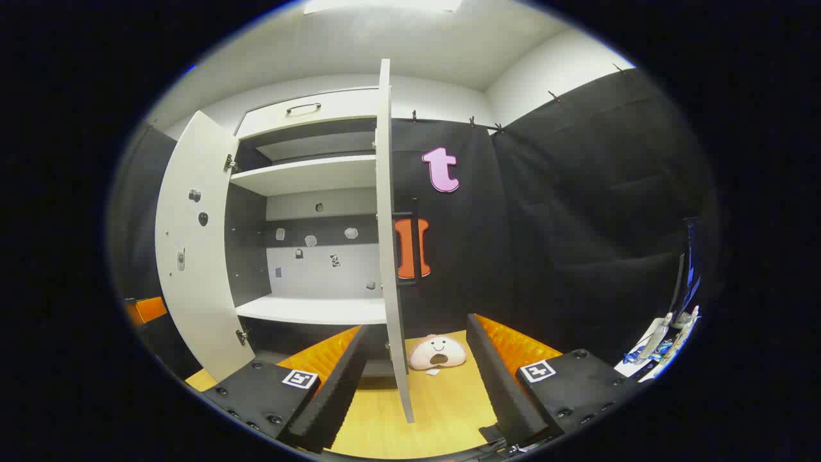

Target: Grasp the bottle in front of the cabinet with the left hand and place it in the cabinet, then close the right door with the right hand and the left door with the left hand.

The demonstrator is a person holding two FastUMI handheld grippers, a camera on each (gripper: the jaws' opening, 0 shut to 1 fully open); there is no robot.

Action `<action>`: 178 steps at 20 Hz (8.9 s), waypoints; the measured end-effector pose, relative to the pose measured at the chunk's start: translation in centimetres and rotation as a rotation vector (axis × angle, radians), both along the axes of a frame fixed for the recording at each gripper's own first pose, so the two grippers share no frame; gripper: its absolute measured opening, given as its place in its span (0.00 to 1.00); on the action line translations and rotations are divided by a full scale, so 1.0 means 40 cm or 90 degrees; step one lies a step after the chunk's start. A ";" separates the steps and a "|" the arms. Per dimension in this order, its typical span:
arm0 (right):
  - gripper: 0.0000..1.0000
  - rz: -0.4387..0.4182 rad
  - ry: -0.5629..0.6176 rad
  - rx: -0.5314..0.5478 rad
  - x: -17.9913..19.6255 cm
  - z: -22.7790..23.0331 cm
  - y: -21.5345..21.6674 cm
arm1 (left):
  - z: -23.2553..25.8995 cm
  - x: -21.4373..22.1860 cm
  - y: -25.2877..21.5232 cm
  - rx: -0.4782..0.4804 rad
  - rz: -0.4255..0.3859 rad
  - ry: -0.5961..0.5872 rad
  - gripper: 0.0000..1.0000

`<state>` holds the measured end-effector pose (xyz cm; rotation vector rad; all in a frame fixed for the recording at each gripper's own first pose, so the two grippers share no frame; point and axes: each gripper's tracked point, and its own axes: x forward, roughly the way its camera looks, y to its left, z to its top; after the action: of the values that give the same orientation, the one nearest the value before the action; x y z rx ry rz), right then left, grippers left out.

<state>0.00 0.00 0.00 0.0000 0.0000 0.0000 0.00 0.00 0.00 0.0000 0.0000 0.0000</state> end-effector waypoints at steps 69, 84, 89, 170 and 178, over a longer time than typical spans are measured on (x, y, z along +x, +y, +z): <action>0.98 -0.085 0.054 -0.039 0.038 -0.017 -0.210 | -0.904 0.346 -0.224 0.099 -0.105 0.327 0.96; 0.98 -0.050 0.066 -0.035 0.054 -0.020 -0.166 | -0.561 0.408 -0.251 0.059 -0.131 0.289 0.70; 0.98 -0.038 0.062 -0.021 0.050 -0.017 -0.145 | -0.355 0.443 -0.249 0.088 -0.145 0.254 0.70; 0.99 0.026 0.048 -0.038 0.295 -0.126 -0.117 | 0.140 0.108 0.053 0.049 -0.049 0.022 0.96; 1.00 0.041 0.060 -0.043 0.294 -0.136 -0.095 | 0.176 0.081 0.087 0.022 -0.041 0.001 0.95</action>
<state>11.76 -3.81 -5.45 -0.0673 0.0941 0.0638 3.23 3.49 7.06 0.0347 0.0018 -0.0643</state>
